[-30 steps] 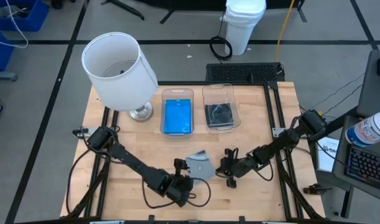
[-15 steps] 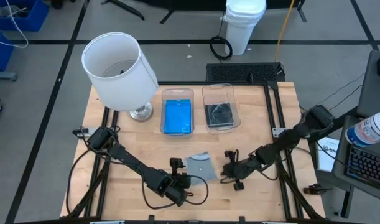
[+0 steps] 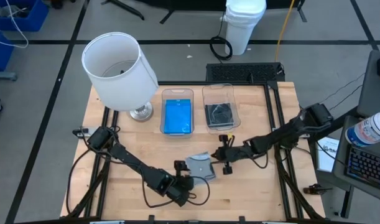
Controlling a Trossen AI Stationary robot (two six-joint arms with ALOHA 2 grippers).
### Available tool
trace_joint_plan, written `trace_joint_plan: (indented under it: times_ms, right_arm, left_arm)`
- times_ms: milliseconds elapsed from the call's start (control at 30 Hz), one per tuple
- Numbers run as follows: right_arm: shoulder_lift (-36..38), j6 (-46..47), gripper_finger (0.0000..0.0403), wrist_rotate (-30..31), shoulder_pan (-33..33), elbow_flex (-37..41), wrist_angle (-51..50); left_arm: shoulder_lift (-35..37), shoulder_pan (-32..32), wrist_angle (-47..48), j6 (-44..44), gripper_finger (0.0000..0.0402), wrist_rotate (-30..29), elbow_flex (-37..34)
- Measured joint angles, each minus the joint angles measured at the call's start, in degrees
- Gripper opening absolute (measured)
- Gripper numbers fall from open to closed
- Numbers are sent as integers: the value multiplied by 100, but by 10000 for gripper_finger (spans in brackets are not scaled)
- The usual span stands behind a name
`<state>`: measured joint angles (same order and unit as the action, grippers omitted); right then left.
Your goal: Pick & place jewel cases by type
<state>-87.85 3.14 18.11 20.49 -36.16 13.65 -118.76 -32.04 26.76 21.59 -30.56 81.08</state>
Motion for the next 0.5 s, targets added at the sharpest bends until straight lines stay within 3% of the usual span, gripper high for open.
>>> trace_joint_plan:
  times_ms: [167,500]
  right_arm:
    - [-234,-177,0,-418,-245,0,380]
    - [-300,-361,0,-494,-475,-4,572]
  left_arm:
    - [0,-116,-377,-690,392,375,0]
    - [-103,-194,-464,-1201,392,-171,2]
